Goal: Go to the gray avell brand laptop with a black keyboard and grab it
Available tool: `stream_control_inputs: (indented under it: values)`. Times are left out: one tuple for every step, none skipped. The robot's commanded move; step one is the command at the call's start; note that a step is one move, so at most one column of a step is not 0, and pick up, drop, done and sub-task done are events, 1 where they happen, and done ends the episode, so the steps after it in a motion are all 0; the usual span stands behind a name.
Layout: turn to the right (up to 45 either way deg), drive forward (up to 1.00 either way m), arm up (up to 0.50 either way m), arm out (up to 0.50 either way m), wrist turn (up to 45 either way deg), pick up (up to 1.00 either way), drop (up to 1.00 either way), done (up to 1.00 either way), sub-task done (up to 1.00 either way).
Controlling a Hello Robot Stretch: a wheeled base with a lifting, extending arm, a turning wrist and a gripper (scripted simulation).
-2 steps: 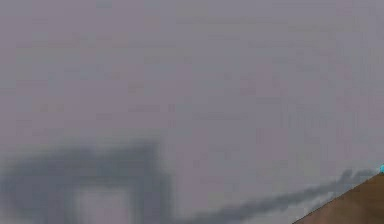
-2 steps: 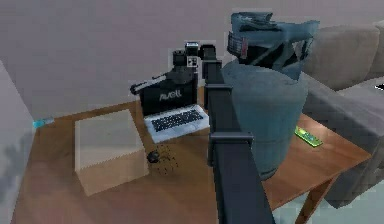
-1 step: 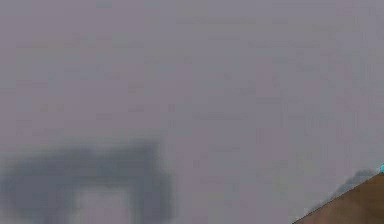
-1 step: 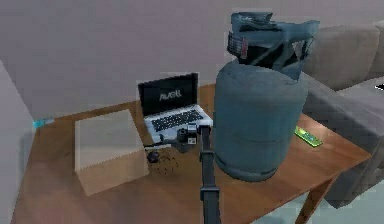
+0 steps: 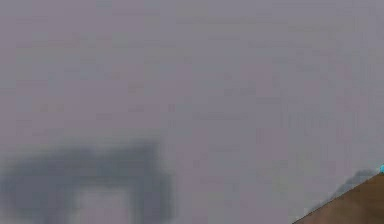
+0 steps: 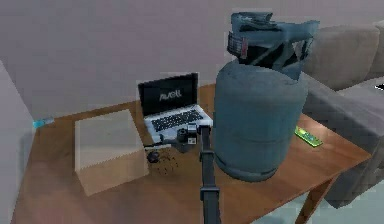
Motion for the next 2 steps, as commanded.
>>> stream_control_inputs:
  values:
    - [0.0, 0.0, 0.1, 0.0, 0.0, 0.0, 0.0, 0.0, 0.0]
    - [0.0, 0.0, 0.0, 0.0, 0.0, 0.0, 0.0, 1.0, 0.0]
